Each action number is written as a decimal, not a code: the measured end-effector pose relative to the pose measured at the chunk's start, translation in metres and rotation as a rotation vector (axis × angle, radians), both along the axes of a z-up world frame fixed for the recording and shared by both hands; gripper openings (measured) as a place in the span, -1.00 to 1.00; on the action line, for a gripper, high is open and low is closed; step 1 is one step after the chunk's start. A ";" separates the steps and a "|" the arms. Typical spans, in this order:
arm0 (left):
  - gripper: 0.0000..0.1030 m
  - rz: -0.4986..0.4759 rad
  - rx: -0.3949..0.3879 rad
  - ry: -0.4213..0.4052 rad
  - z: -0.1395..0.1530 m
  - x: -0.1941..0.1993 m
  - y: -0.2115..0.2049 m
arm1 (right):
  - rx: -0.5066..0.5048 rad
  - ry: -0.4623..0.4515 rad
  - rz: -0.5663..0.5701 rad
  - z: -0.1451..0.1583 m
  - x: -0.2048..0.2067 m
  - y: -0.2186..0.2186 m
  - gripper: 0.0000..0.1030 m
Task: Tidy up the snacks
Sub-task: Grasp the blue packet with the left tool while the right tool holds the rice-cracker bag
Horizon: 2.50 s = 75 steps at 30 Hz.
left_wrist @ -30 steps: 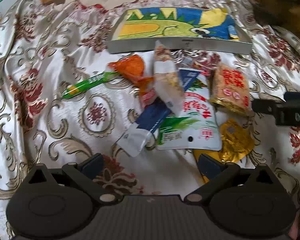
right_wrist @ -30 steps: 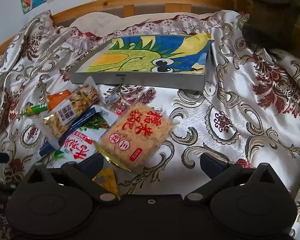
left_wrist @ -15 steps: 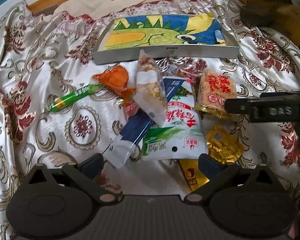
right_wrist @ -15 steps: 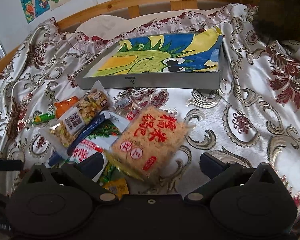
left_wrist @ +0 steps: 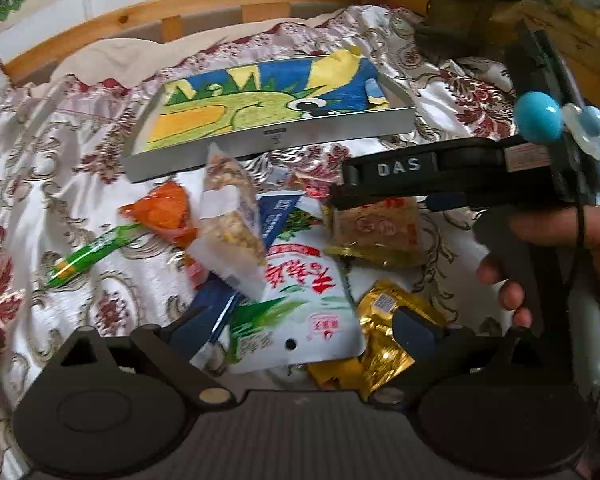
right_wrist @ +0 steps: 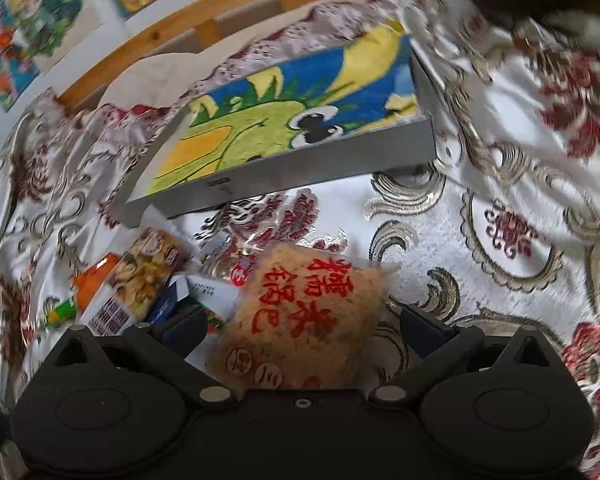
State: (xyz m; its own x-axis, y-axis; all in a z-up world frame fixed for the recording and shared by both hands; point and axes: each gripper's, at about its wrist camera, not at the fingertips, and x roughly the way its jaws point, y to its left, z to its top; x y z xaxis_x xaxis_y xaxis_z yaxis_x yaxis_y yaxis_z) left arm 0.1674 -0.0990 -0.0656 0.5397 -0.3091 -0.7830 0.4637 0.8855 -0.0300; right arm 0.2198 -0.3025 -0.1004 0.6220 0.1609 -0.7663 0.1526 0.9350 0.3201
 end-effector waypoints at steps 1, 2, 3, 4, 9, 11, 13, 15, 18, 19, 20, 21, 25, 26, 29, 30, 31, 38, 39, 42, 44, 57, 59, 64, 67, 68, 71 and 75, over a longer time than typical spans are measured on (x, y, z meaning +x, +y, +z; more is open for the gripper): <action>0.83 0.000 -0.006 0.010 -0.002 0.003 -0.001 | 0.013 0.006 -0.006 -0.002 0.001 -0.001 0.90; 0.77 0.002 -0.011 0.022 -0.004 0.007 -0.002 | 0.015 0.012 -0.007 -0.004 0.002 0.000 0.85; 0.69 0.007 -0.012 0.035 -0.006 0.010 -0.002 | -0.002 0.023 -0.004 -0.005 0.003 0.002 0.81; 0.64 0.013 -0.017 0.053 -0.009 0.014 -0.002 | -0.026 0.029 0.004 -0.004 0.004 0.004 0.75; 0.40 0.079 -0.104 0.125 -0.014 0.029 0.010 | -0.091 0.073 0.046 0.004 0.002 0.011 0.65; 0.34 0.085 -0.107 0.132 -0.017 0.032 0.011 | -0.112 0.091 0.053 0.007 0.000 0.009 0.63; 0.34 0.078 -0.094 0.126 -0.019 0.034 0.009 | -0.128 0.100 0.064 0.009 -0.002 0.006 0.63; 0.34 0.068 -0.070 0.103 -0.021 0.037 0.003 | -0.135 0.108 0.061 0.009 -0.004 0.003 0.63; 0.34 0.078 -0.069 0.094 -0.023 0.045 0.000 | -0.106 0.118 0.050 0.007 -0.005 -0.003 0.64; 0.35 0.084 -0.072 0.098 -0.023 0.047 0.000 | -0.102 0.119 0.049 0.007 -0.005 -0.003 0.65; 0.35 0.091 -0.078 0.105 -0.024 0.050 -0.001 | -0.103 0.120 0.050 0.007 -0.005 -0.002 0.65; 0.35 0.096 -0.087 0.110 -0.024 0.053 0.000 | -0.104 0.120 0.051 0.007 -0.005 -0.001 0.66; 0.19 0.107 -0.086 0.102 -0.024 0.056 0.001 | -0.107 0.111 0.074 0.005 -0.005 0.002 0.73; 0.14 0.115 -0.097 0.105 -0.024 0.056 0.003 | -0.112 0.110 0.082 0.004 -0.005 0.004 0.76; 0.03 0.153 -0.134 0.131 -0.021 0.058 0.009 | -0.131 0.115 0.097 0.001 -0.005 0.008 0.81; -0.01 0.165 -0.148 0.139 -0.020 0.059 0.012 | -0.140 0.116 0.103 0.000 -0.004 0.010 0.82; -0.04 0.177 -0.161 0.150 -0.019 0.060 0.015 | -0.146 0.116 0.108 -0.001 -0.004 0.011 0.82; -0.84 0.221 -0.219 0.203 -0.013 0.060 0.028 | -0.153 0.123 0.114 0.003 -0.008 0.008 0.59; -0.84 0.218 -0.224 0.208 -0.012 0.058 0.027 | -0.157 0.123 0.117 0.004 -0.009 0.008 0.58; -0.72 0.201 -0.210 0.193 -0.014 0.057 0.024 | -0.168 0.123 0.122 0.004 -0.013 0.010 0.58; -0.11 0.194 -0.177 0.157 -0.013 0.057 0.020 | -0.174 0.122 0.126 0.004 -0.014 0.012 0.58; 0.28 0.106 -0.043 0.081 -0.023 0.066 -0.002 | -0.163 0.128 0.116 0.002 -0.012 0.009 0.59; 0.19 0.089 -0.030 0.072 -0.022 0.063 -0.004 | -0.164 0.126 0.118 0.003 -0.012 0.009 0.58; -0.12 0.088 -0.051 0.085 -0.018 0.062 -0.001 | -0.148 0.121 0.112 0.003 -0.016 0.007 0.57; -0.18 0.103 -0.078 0.098 -0.017 0.063 0.004 | -0.149 0.121 0.114 0.004 -0.019 0.008 0.57; -0.13 0.110 -0.083 0.092 -0.016 0.062 0.006 | -0.150 0.121 0.117 0.004 -0.019 0.008 0.57; 0.39 0.125 -0.030 0.082 -0.018 0.062 0.002 | -0.148 0.122 0.120 0.004 -0.021 0.009 0.57; 0.71 0.102 0.020 0.072 -0.019 0.062 -0.004 | -0.146 0.127 0.116 0.004 -0.020 0.008 0.57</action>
State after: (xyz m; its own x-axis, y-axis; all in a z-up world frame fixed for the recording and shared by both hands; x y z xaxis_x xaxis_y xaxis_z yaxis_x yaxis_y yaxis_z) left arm 0.2296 -0.1029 -0.0846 0.5101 -0.2395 -0.8261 0.3685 0.9287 -0.0417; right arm 0.1997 -0.2948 -0.0967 0.5026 0.1076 -0.8578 0.0716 0.9836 0.1653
